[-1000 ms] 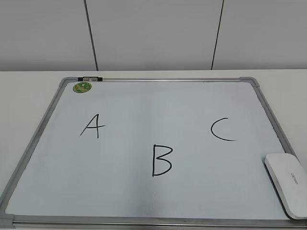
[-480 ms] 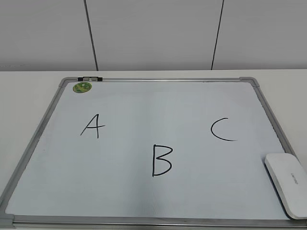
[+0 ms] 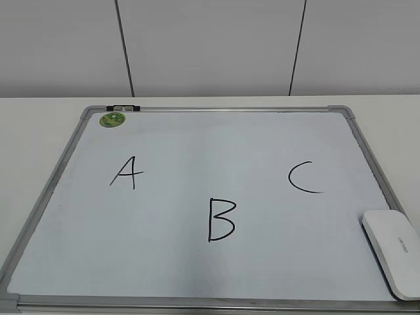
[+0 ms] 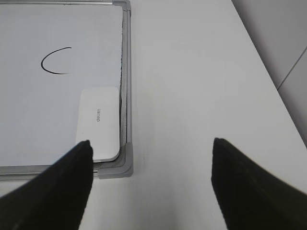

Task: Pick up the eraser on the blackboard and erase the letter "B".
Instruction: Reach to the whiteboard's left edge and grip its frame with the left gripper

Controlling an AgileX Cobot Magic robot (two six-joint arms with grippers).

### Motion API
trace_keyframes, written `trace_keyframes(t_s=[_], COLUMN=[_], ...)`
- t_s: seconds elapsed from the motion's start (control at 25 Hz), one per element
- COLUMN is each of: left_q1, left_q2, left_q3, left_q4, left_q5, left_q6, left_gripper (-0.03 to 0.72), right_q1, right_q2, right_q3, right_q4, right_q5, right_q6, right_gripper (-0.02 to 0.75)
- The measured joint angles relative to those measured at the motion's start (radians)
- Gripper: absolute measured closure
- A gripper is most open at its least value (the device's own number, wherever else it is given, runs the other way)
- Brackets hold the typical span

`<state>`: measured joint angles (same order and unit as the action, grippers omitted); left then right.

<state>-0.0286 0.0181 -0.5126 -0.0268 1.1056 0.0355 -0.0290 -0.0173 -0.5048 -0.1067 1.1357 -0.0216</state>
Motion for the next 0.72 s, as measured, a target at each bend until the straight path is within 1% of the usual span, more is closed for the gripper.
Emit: trace_keyframes(t_s=[0.16, 0.28, 0.44, 0.72], left_q1=[0.000, 0.000, 0.000, 0.000], left_q2=[0.048, 0.135, 0.299, 0.654], left_q3=[-0.041, -0.083, -0.136, -0.263], left_q4=[-0.002, -0.002, -0.002, -0.002], left_q5=[-0.004, -0.042, -0.108, -0.156], left_q6=[0.000, 0.000, 0.000, 0.000], left_gripper=[0.067, 0.067, 0.068, 0.069], right_q1=[0.000, 0.000, 0.000, 0.000], right_q2=[0.000, 0.000, 0.000, 0.000], right_q3=[0.000, 0.000, 0.000, 0.000], right_q4=[0.000, 0.000, 0.000, 0.000], right_q5=[0.000, 0.000, 0.000, 0.000], right_q6=[0.000, 0.000, 0.000, 0.000], right_gripper=[0.147, 0.147, 0.147, 0.147])
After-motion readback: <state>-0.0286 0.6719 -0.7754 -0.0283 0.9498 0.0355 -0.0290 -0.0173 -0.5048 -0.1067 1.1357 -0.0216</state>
